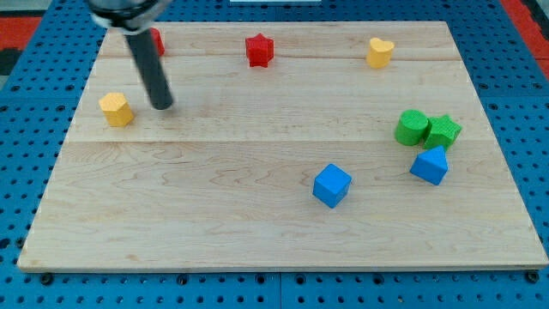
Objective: Place green star above the blue cube
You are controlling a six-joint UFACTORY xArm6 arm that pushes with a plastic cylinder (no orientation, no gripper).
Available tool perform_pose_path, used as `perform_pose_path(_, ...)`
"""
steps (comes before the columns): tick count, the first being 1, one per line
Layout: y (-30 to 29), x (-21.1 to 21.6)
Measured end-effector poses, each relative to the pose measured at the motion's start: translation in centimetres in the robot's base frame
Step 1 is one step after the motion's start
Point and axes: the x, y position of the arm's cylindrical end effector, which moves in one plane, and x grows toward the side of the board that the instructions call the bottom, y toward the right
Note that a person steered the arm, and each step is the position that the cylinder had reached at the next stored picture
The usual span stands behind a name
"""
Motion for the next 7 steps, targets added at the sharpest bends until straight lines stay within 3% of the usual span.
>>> perform_pose_path(3, 15.9, -0.1)
perform_pose_path(6, 36.0, -2.0)
perform_pose_path(7, 39.0, 0.4)
